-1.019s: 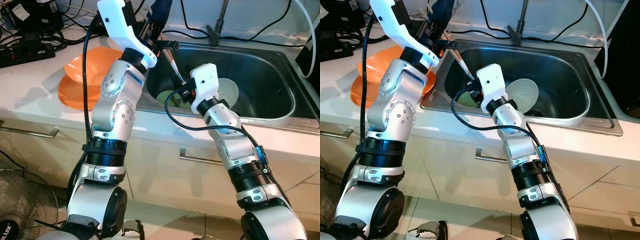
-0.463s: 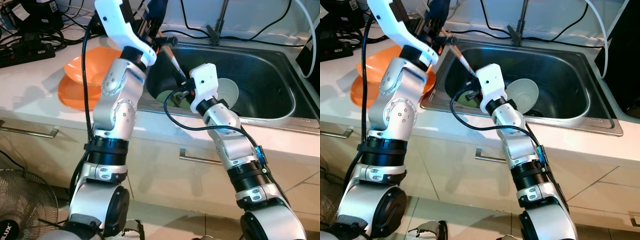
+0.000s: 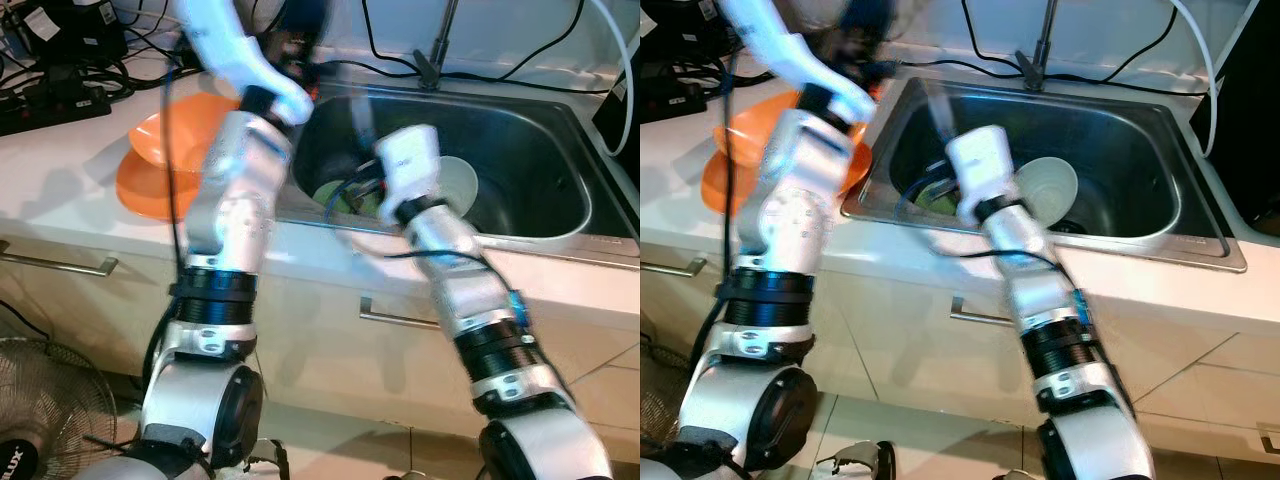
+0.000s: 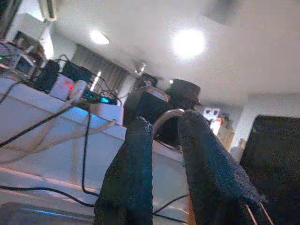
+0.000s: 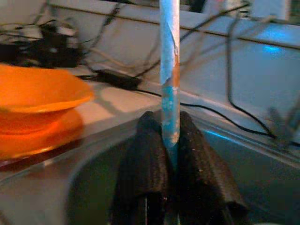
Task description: Kitchen organization
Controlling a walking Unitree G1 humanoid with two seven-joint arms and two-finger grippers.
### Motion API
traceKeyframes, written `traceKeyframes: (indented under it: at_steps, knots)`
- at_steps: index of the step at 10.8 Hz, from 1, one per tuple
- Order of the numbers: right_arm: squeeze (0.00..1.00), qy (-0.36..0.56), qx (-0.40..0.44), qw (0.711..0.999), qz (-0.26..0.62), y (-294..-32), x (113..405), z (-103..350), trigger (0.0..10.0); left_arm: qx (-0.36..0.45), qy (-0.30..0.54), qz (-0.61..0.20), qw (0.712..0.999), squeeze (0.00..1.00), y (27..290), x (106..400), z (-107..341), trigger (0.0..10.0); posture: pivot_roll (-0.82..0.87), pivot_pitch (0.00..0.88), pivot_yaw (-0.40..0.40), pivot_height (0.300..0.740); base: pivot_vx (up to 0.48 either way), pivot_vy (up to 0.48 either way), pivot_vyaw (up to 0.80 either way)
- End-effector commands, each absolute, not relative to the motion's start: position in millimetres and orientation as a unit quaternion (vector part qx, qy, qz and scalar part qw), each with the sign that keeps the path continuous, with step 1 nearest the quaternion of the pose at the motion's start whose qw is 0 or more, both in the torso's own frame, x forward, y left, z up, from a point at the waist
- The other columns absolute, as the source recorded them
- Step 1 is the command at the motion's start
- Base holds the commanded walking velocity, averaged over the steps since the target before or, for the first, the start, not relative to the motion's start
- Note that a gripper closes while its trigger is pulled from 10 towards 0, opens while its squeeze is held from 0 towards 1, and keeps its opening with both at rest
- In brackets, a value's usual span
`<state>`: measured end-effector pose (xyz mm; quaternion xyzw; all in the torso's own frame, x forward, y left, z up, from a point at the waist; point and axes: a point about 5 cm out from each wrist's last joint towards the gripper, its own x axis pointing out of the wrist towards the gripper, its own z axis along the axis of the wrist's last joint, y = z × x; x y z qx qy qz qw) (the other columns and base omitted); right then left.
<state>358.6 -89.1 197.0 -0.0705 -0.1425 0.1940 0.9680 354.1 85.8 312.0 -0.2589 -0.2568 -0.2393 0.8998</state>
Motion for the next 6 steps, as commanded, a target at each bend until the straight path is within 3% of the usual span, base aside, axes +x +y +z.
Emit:
traceKeyframes:
  at_steps: [1,4,5,6]
  knots:
    - [0.00,-0.154,-0.062,0.969,0.185,-90.0,361.6,204.2,0.0,-0.262,-0.249,-0.249,0.899,1.00,81.7,353.5,310.6,10.0,0.08,0.024,0.029,0.740,0.000,0.000,0.00]
    - [0.00,-0.132,-0.047,0.983,0.117,-106.4,372.7,203.0,0.0,-0.264,-0.249,-0.262,0.894,1.00,79.5,350.8,311.3,10.0,0.09,0.019,0.030,0.740,0.000,0.000,0.00]
    - [0.00,-0.112,-0.047,0.989,0.084,-114.8,379.8,201.9,0.9,-0.255,-0.235,-0.263,0.900,0.28,79.3,349.7,303.6,10.0,0.09,0.017,0.030,0.740,0.000,0.000,0.00]
    - [0.00,-0.105,-0.049,0.991,0.072,-118.1,382.2,201.4,7.3,-0.247,-0.228,-0.260,0.905,0.00,79.8,349.7,298.9,10.0,0.09,0.016,0.030,0.740,0.000,0.000,0.00]
